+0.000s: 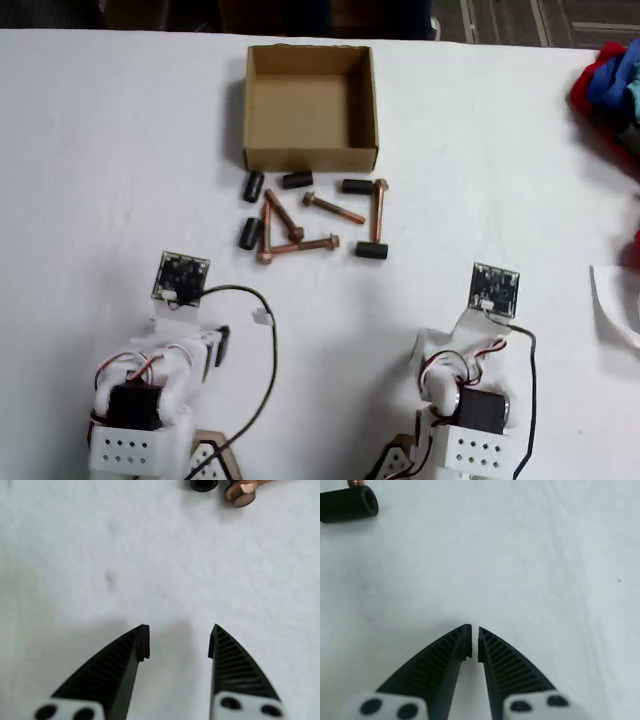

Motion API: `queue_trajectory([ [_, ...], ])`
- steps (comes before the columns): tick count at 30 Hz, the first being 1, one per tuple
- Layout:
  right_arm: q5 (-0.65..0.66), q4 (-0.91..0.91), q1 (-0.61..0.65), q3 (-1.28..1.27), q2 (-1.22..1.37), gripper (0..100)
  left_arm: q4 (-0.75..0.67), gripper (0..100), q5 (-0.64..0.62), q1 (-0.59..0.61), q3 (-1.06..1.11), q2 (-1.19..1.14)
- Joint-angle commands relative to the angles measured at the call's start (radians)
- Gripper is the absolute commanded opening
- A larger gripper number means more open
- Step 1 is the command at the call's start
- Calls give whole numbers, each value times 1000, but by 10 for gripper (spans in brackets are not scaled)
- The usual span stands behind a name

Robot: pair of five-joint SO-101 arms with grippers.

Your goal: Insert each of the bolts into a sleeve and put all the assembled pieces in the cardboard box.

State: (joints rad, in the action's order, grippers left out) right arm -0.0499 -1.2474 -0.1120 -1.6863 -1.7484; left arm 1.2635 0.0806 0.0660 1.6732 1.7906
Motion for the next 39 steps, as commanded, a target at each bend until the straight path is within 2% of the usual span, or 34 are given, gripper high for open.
queue_trajectory([
  [1, 2, 19, 214, -9, -15, 24, 6, 212, 8, -9, 22, 0],
  [5, 5, 108, 309, -9, -15, 22, 6, 212, 8, -9, 22, 0],
  [11, 12, 251, 306, -9, -15, 24, 6, 212, 6, -9, 22, 0],
  [13, 110, 271, 312, -9, -8, 25, 6, 212, 6, -14, 22, 0],
  [17, 448, 341, 306, -8, -16, 24, 6, 212, 5, -14, 22, 0],
  [18, 474, 355, 305, -6, -16, 24, 6, 212, 5, -14, 22, 0],
  [24, 439, 357, 173, 160, -5, 24, 6, 212, 5, -14, 22, 2],
  [28, 439, 265, 157, 311, 18, 25, 6, 212, 5, -14, 22, 2],
  [33, 436, 217, 159, 539, 239, 44, 6, 212, 5, -14, 22, 2],
  [39, 417, 107, 159, 948, 829, 177, 6, 212, 5, -14, 22, 2],
])
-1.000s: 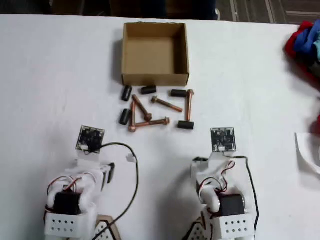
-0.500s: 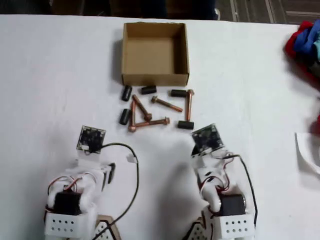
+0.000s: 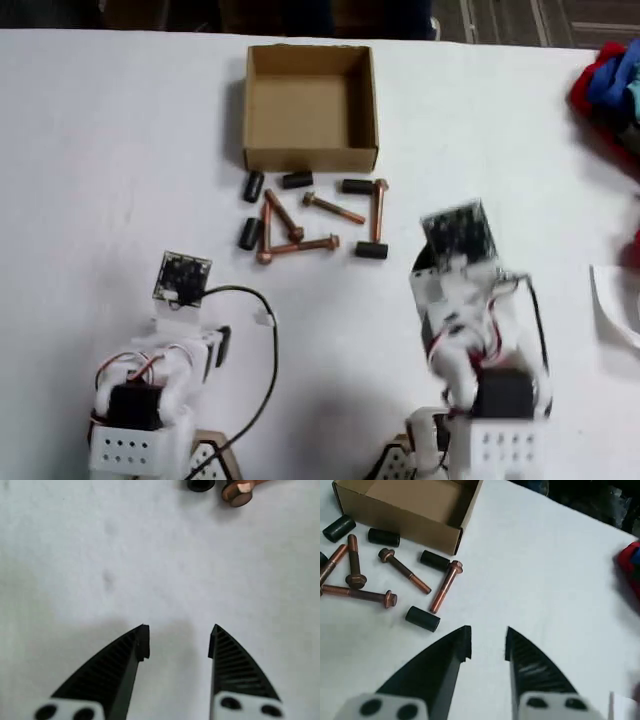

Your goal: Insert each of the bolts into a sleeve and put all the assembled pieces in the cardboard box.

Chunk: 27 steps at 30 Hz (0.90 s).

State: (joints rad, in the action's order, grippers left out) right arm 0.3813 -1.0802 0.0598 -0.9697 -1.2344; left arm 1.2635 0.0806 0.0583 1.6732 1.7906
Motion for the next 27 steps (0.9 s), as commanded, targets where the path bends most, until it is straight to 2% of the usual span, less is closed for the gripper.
queue_trajectory([
  [1, -40, -101, -13, 313, 420, 176, 6, 212, 5, -6, 22, 2],
  [6, -98, -315, 19, 684, 874, 159, 6, 212, 5, -6, 22, 2],
  [12, -101, -584, 154, 1026, 1333, 159, 6, 212, 5, -6, 22, 2],
  [15, -94, -638, 208, 1151, 1503, 159, 6, 212, 5, -6, 22, 2],
  [17, 8, -634, 226, 1214, 1573, 159, 6, 212, 5, -6, 22, 2],
  [23, 496, -638, 213, 1286, 1655, 159, 6, 212, 5, -6, 22, 2],
  [27, 618, -625, 200, 1289, 1684, 159, 6, 212, 5, -6, 22, 2],
])
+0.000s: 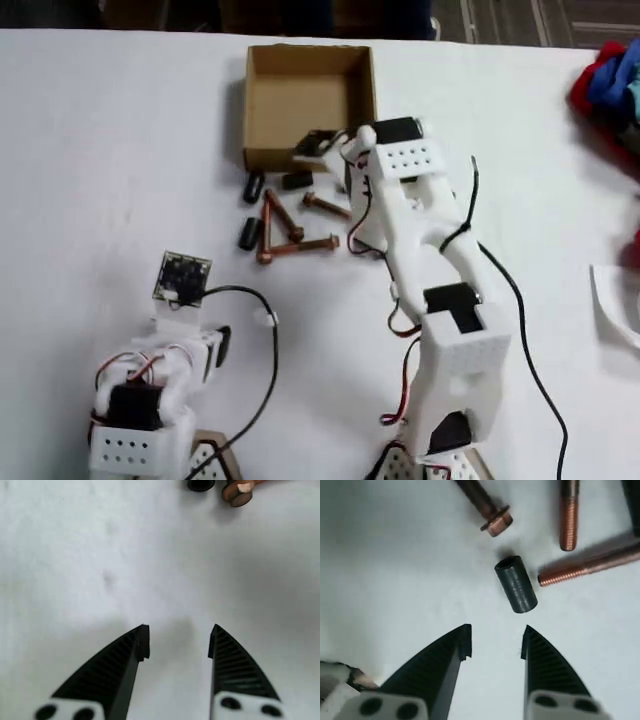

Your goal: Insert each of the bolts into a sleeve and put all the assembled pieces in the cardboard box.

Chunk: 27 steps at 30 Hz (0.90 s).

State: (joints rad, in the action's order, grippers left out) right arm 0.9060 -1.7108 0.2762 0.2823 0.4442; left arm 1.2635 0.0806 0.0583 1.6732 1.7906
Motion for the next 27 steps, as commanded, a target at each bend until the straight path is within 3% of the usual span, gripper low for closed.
queue_trajectory([
  [1, 110, 5, -16, 37, 16, 159, 6, 212, 5, -6, 22, 2],
  [24, 146, 145, 8, 29, 262, 157, 6, 212, 5, -6, 22, 2],
  [27, 141, 119, 2, 34, 282, 74, 6, 212, 5, -6, 22, 2],
])
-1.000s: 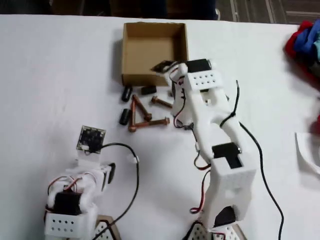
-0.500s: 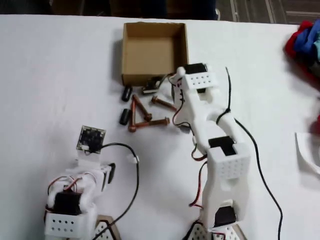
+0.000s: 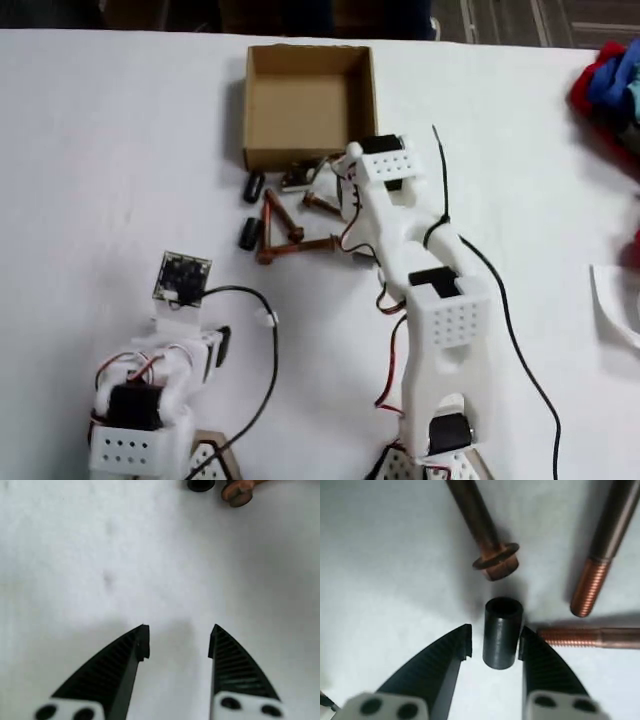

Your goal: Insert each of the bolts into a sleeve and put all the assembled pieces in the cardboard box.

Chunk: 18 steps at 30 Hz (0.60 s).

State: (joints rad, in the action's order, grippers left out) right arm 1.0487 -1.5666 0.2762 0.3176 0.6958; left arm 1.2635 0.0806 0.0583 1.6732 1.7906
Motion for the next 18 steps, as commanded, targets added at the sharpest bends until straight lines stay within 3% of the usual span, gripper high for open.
queue_trajectory([
  [1, -20, -25, 2, -2, 30, 19, 6, 212, 5, -6, 22, 2],
  [11, -299, -54, -54, -34, -166, 21, 6, 212, 6, -6, 22, 2],
  [14, -362, -35, -102, -178, -317, 21, 6, 214, 6, -6, 22, 2],
  [18, -364, 145, -139, -535, -608, 21, 6, 212, 6, -6, 22, 2],
])
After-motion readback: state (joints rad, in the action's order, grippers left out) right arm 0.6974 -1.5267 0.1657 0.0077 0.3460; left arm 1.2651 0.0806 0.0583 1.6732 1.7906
